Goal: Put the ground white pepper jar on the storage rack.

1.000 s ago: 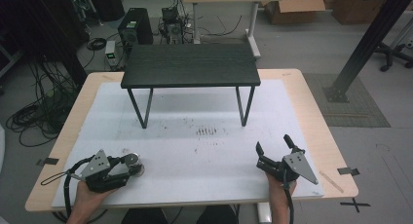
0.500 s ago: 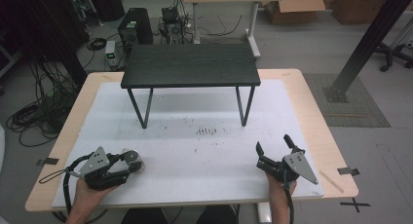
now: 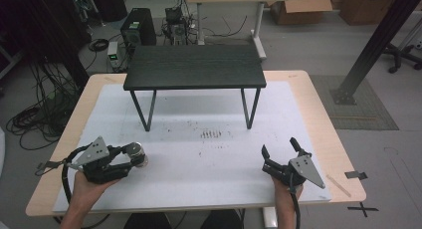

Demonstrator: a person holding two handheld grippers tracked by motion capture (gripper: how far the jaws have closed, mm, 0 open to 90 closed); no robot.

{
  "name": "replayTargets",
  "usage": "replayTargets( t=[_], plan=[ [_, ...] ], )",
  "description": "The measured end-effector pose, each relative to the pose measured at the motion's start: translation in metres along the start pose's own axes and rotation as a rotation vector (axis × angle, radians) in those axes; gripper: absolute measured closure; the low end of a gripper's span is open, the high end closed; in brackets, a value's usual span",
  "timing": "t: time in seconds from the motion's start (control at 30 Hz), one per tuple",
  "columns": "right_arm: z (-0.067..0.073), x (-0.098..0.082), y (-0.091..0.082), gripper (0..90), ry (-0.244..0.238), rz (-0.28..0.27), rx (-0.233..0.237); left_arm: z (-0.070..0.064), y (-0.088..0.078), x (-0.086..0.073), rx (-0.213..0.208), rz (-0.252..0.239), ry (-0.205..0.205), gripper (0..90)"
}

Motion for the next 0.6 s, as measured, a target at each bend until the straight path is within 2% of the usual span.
replayTargets(
  t=[0.1,0.17,0.2,0.23,0.27,0.33,0.37,0.4,0.43,0.47,0.6],
  plan=[
    [0.0,0.0,0.0,4.2,-0.001,-0.001,0.0,0.0,-0.001,0.007,0.0,-0.005,0.0,48.9],
    [0.0,0.0,0.0,4.2,-0.001,-0.001,-0.001,0.002,-0.003,0.02,0.001,-0.015,-0.004,48.9],
    [0.0,0.0,0.0,4.2,-0.001,-0.001,-0.001,0.002,-0.003,0.02,0.001,-0.015,-0.004,48.9],
    [0.0,0.0,0.0,4.2,0.0,-0.001,0.0,0.003,-0.004,0.028,0.0,-0.018,0.001,48.9],
    [0.0,0.0,0.0,4.2,0.0,-0.001,0.0,0.003,-0.004,0.028,0.0,-0.018,0.001,48.9],
    [0.0,0.0,0.0,4.2,0.0,0.0,0.0,0.004,-0.005,0.037,-0.001,-0.017,0.008,48.9],
    [0.0,0.0,0.0,4.2,0.0,-0.001,-0.001,0.006,-0.006,0.046,-0.005,-0.022,0.005,48.9],
    [0.0,0.0,0.0,4.2,0.0,0.0,-0.001,0.006,-0.006,0.046,-0.005,-0.022,0.005,48.9],
    [0.0,0.0,0.0,4.2,0.0,0.0,-0.001,0.007,-0.006,0.056,-0.007,-0.024,0.012,48.9],
    [0.0,0.0,0.0,4.2,0.0,-0.001,-0.001,0.007,-0.006,0.056,-0.007,-0.024,0.012,48.9],
    [0.0,0.0,0.0,4.2,0.0,0.0,-0.001,0.01,-0.006,0.075,-0.016,-0.026,0.019,48.9]
  ],
)
Point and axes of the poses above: each handheld gripper's, and its own axes: y roughly forward along the jaws, x roughly out of its top, z roughly to its left, the point moved 10 cm from there along y, roughly forward along the jaws, and after that the axes turned 3 degrees about z, right-handed, at the moved point
